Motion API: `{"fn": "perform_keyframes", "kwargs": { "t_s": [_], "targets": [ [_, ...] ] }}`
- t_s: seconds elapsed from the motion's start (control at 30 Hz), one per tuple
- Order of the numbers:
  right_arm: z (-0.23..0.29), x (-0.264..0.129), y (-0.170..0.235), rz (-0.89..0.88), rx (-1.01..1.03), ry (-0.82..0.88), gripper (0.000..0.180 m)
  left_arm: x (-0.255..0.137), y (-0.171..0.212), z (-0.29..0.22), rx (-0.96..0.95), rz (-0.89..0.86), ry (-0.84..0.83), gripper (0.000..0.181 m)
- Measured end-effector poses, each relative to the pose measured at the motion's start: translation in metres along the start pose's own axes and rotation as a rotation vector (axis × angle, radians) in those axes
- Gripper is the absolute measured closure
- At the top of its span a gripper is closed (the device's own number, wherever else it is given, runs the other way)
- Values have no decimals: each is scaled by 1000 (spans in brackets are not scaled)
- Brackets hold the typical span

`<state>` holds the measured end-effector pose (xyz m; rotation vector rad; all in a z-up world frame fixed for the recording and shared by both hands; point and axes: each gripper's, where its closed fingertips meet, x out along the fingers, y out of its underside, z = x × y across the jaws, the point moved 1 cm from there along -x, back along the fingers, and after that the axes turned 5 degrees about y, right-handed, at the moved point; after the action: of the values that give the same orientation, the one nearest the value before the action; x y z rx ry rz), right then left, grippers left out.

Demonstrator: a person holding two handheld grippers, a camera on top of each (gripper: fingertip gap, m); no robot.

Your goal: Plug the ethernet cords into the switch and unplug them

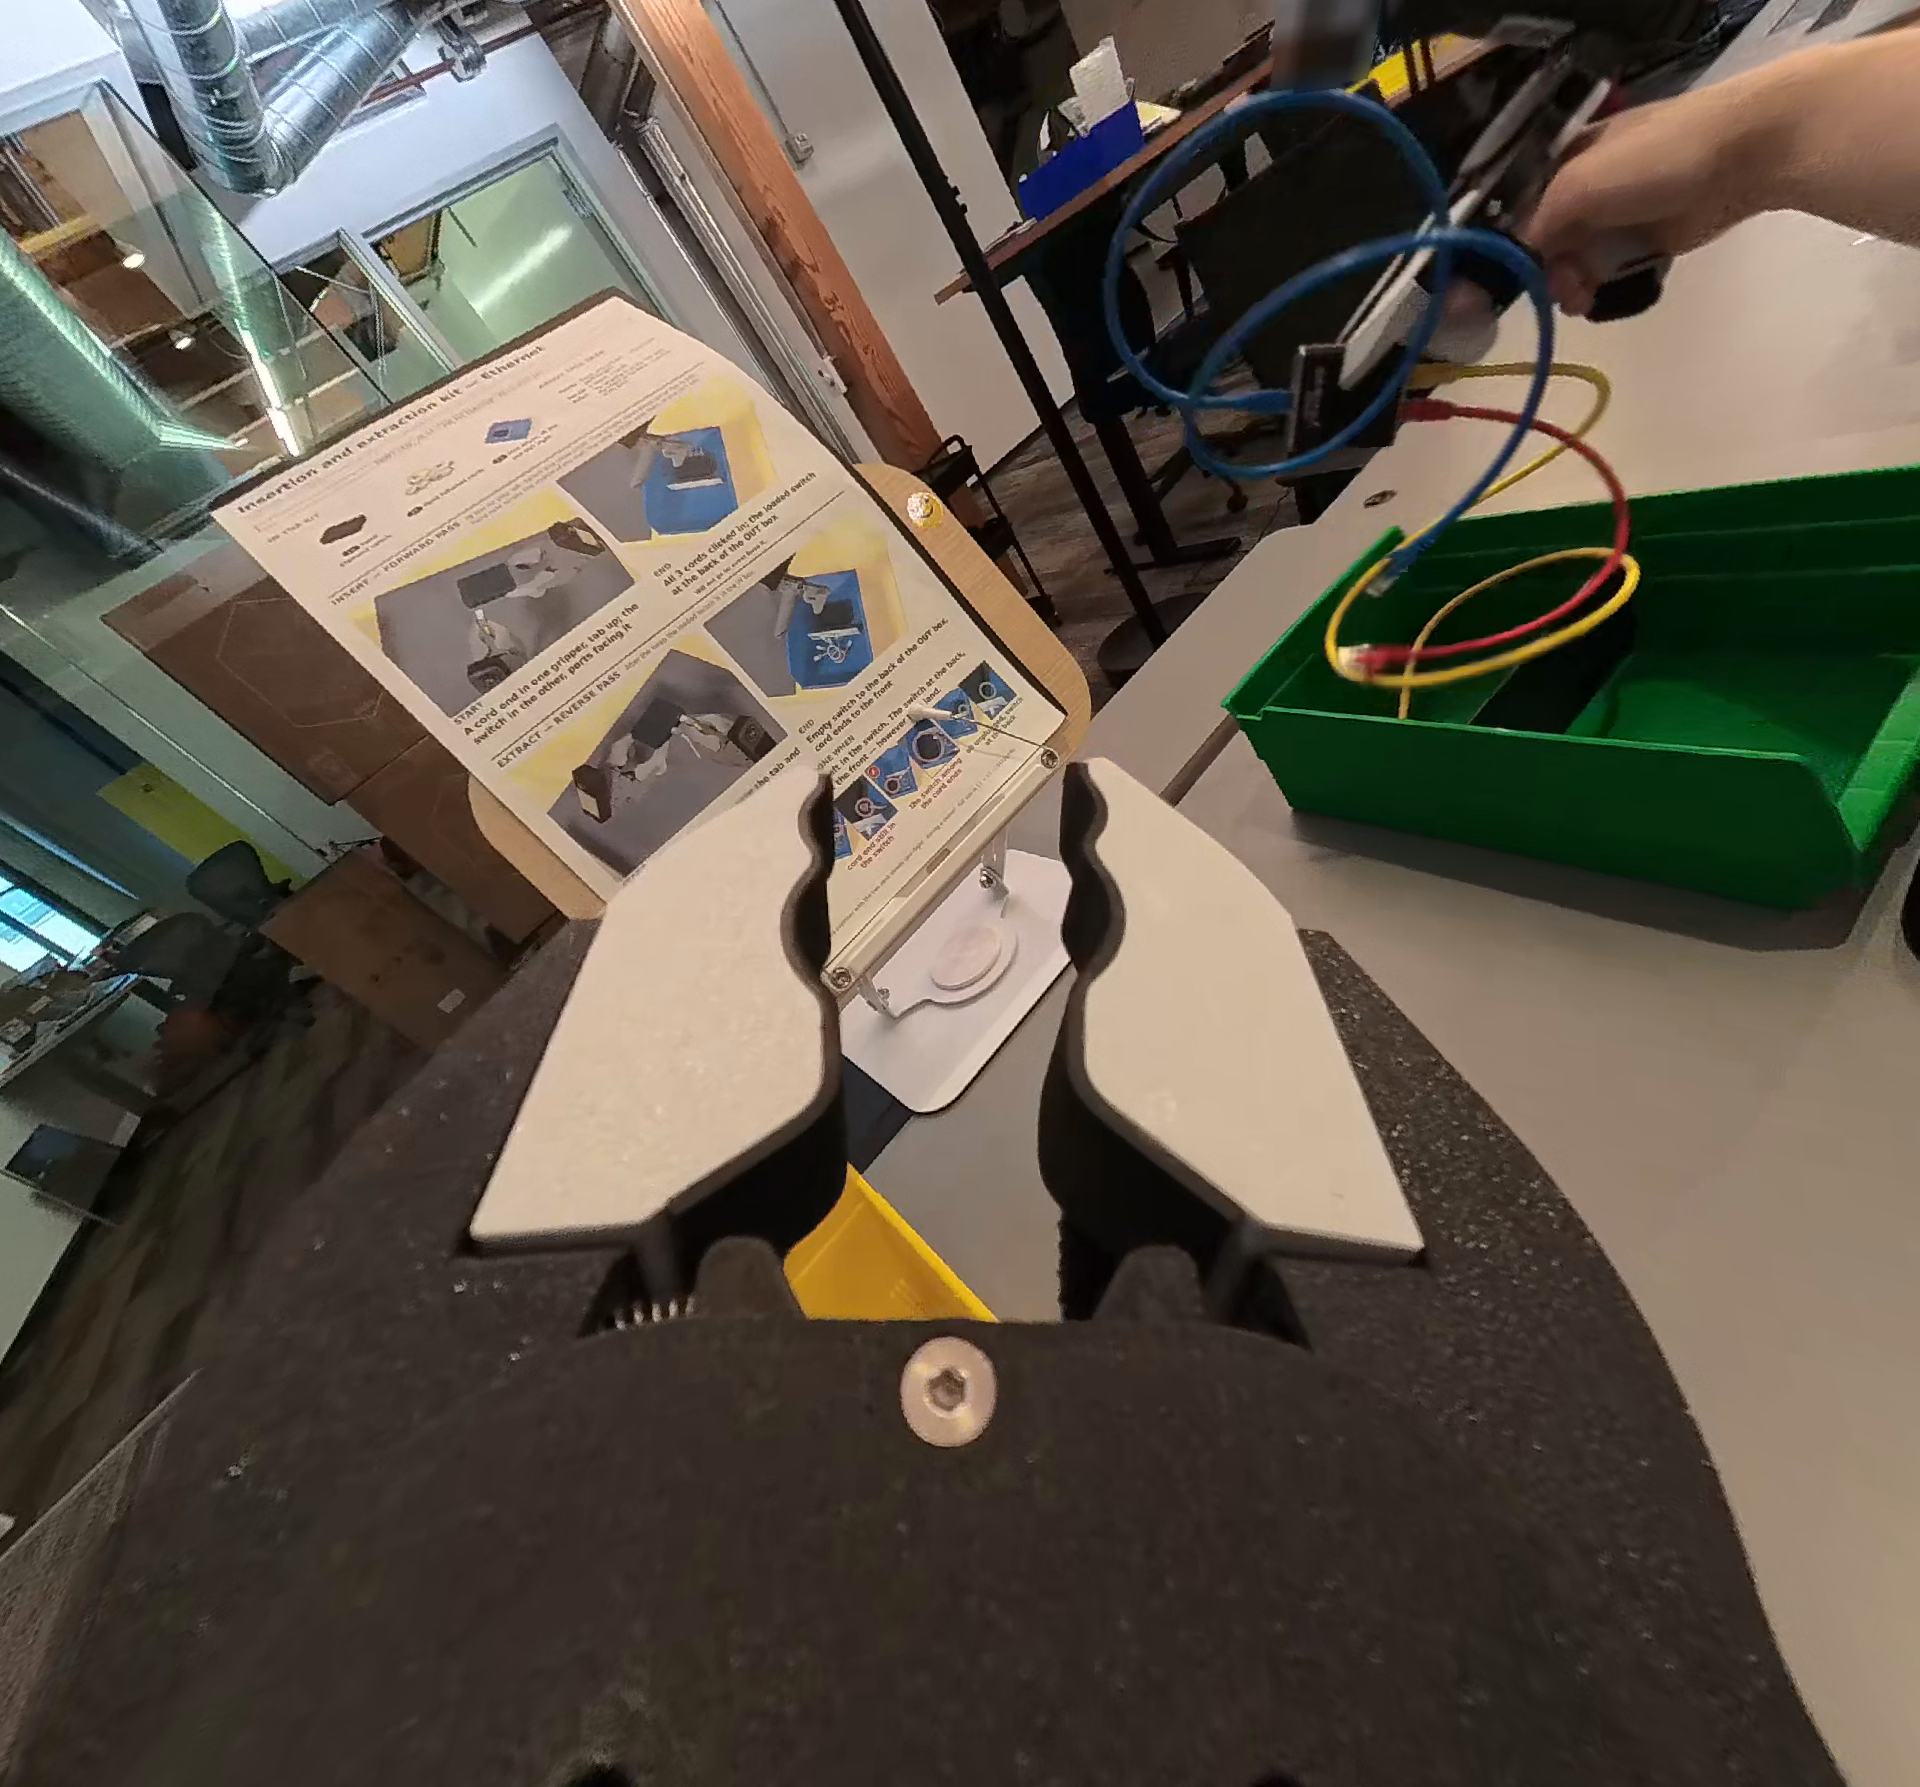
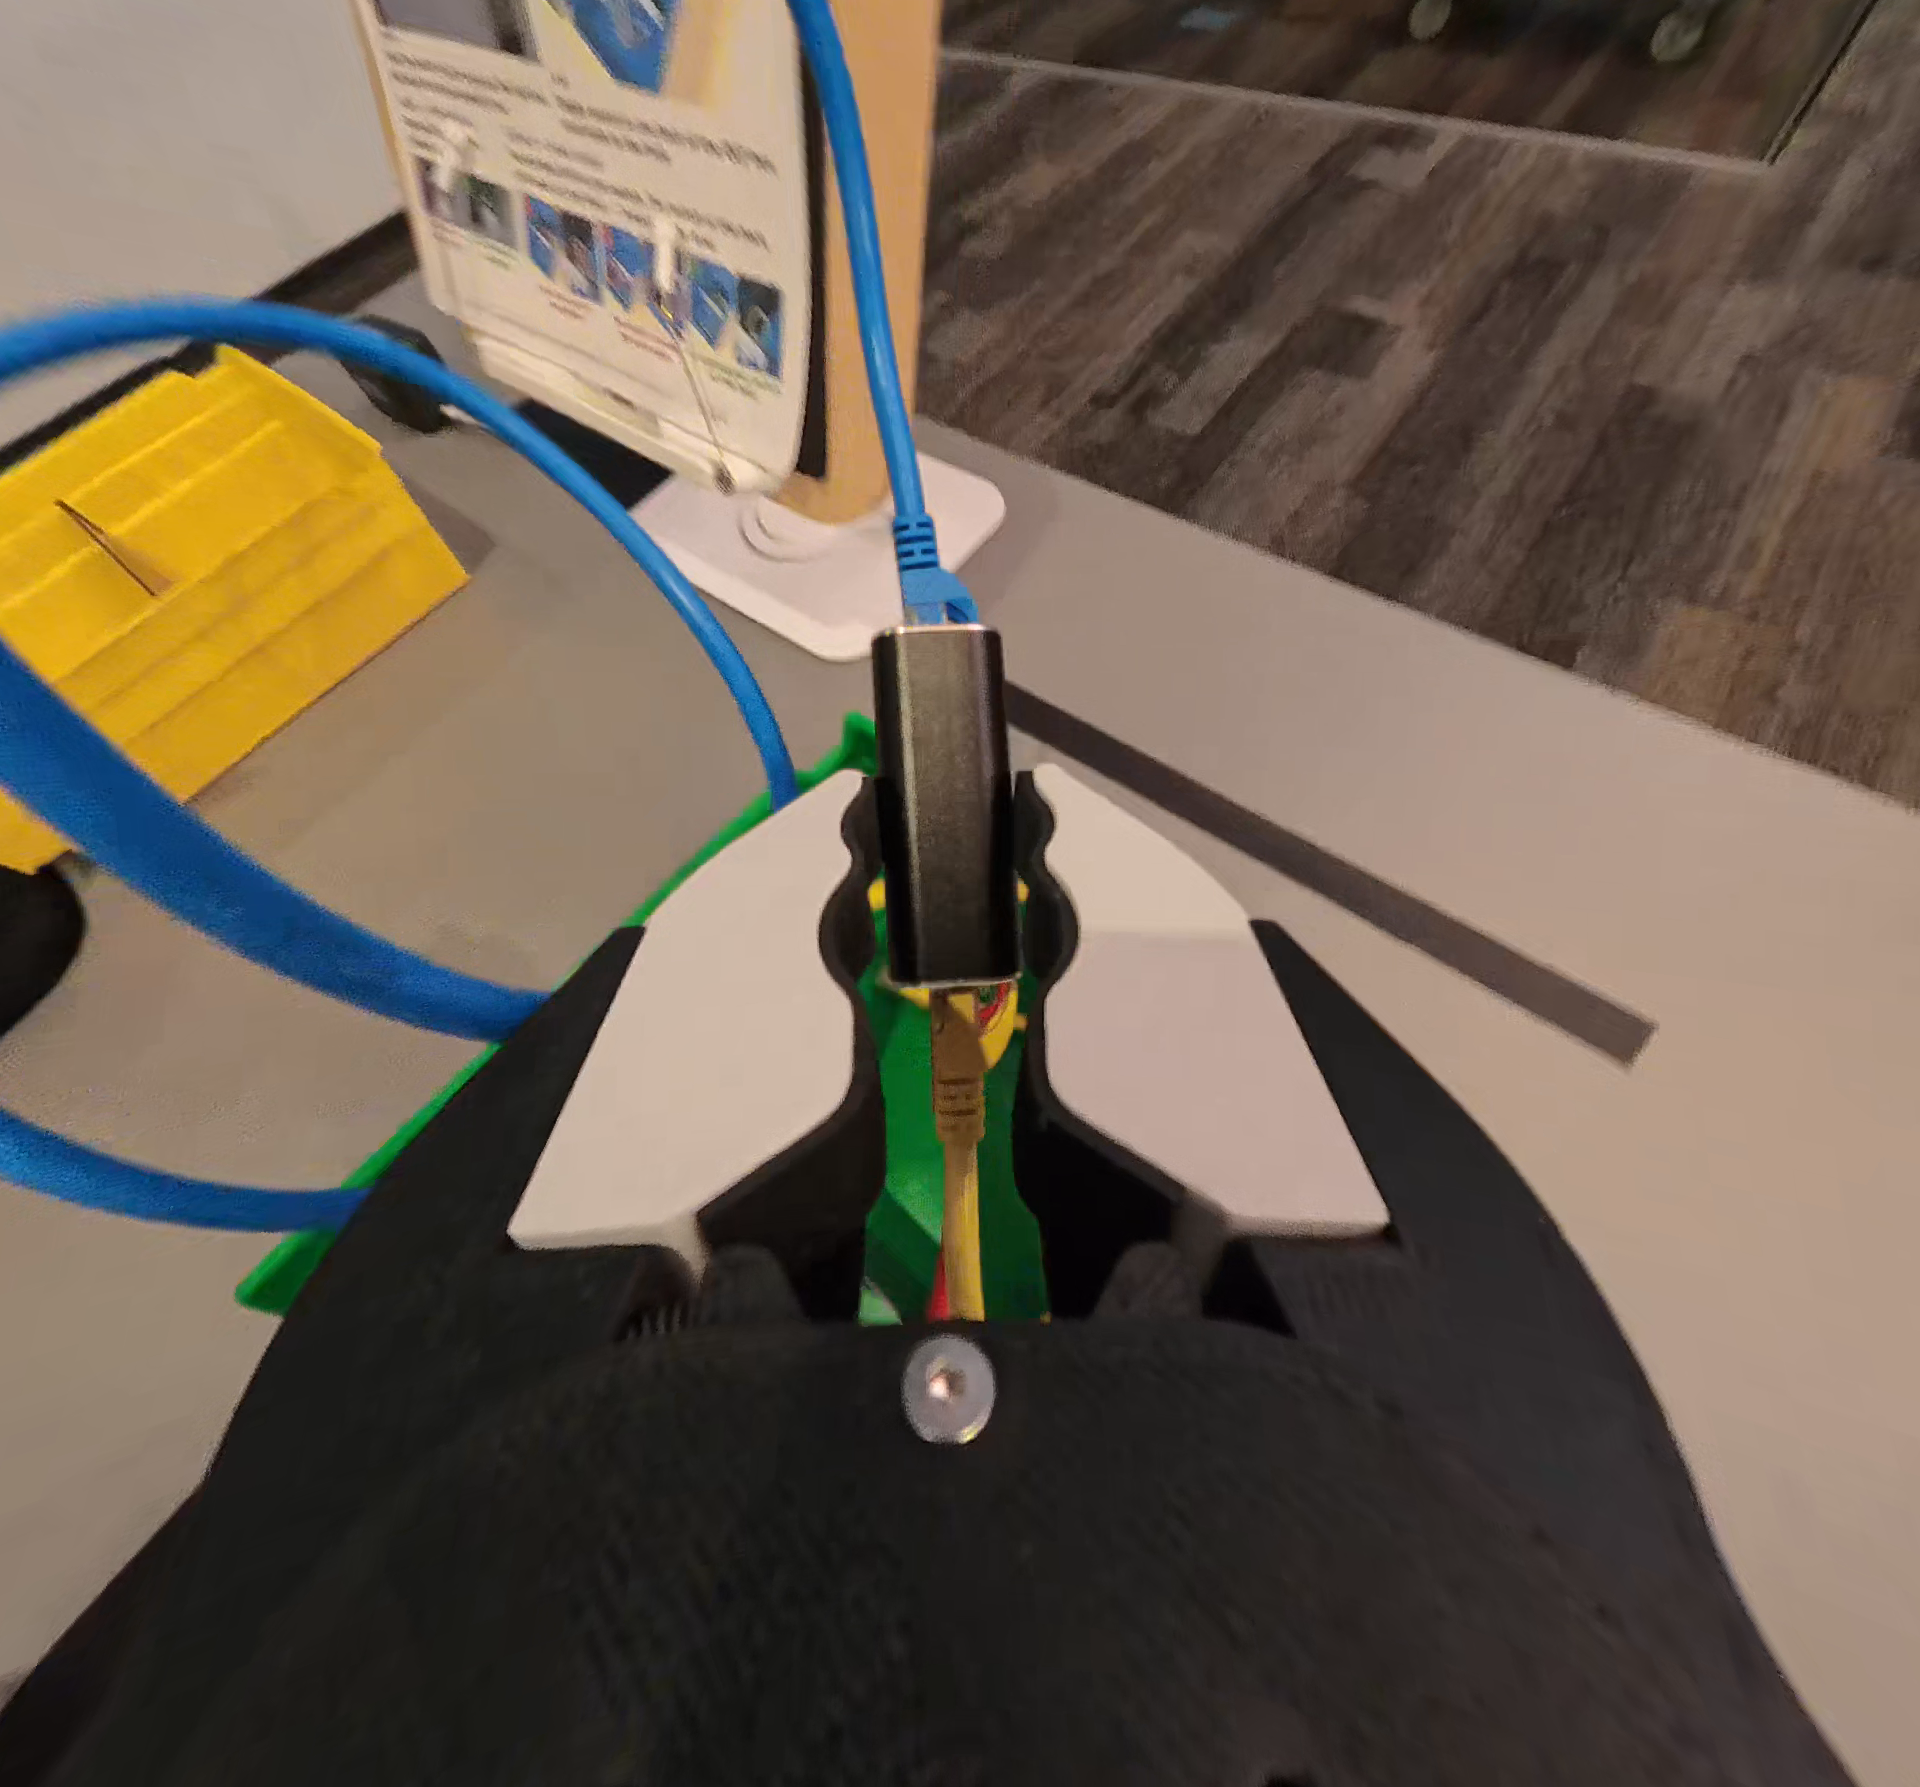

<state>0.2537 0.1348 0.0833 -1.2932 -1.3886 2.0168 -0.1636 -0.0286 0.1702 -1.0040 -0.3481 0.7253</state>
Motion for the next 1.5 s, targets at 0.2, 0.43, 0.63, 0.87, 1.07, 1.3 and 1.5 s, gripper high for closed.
{"fn": "perform_keyframes", "kwargs": {
  "t_s": [0.2,0.43,0.63,0.87,1.07,1.3,1.5],
  "targets": [
    [-7,19,57,194,-29,-41,154,7,6,-1,5,30,0,139],
    [6,63,110,491,-134,-96,153,13,8,-8,28,59,14,140],
    [6,83,138,714,-234,-76,152,18,14,-12,41,93,28,140],
    [3,84,149,795,-296,-14,151,19,18,-13,44,115,39,140],
    [-4,54,113,672,-419,137,134,18,21,-14,40,129,53,140],
    [7,-50,85,385,-270,363,141,18,29,-13,60,181,48,140],
    [11,-79,167,424,-81,444,142,19,24,-18,60,166,70,140]
  ]
}}
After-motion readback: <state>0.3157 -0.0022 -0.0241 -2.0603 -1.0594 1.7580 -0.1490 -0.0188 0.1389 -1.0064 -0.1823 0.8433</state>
